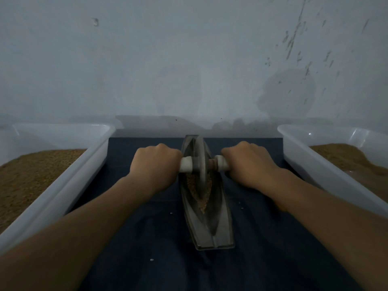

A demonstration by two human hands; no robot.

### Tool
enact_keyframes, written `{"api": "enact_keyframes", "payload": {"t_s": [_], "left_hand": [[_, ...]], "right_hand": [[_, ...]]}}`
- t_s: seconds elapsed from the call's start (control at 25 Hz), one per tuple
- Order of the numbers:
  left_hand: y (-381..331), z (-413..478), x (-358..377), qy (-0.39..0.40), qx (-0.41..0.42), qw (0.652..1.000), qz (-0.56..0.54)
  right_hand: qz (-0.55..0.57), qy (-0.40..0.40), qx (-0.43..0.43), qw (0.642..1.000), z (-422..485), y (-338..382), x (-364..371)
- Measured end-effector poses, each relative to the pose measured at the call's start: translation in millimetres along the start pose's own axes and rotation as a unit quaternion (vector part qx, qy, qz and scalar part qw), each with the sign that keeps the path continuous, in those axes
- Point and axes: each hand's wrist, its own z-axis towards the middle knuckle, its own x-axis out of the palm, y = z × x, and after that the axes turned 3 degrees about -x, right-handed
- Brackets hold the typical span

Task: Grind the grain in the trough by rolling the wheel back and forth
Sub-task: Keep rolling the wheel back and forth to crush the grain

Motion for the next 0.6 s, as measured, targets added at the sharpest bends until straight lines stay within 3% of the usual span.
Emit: {"api": "enact_keyframes", "payload": {"t_s": [0.24, 0.48, 0.6], "left_hand": [[1, 35, -4, 0.053, -0.006, 0.999, 0.003], [3, -6, -18, 0.064, 0.049, 0.997, -0.019], [3, -13, -17, 0.061, 0.053, 0.997, -0.021]], "right_hand": [[0.001, 0.001, 0.017, 1.000, 30, -5, 8], [-0.011, -0.044, -0.014, 0.999, -27, -3, 9], [-0.009, -0.023, -0.010, 1.000, -30, -2, 3]]}}
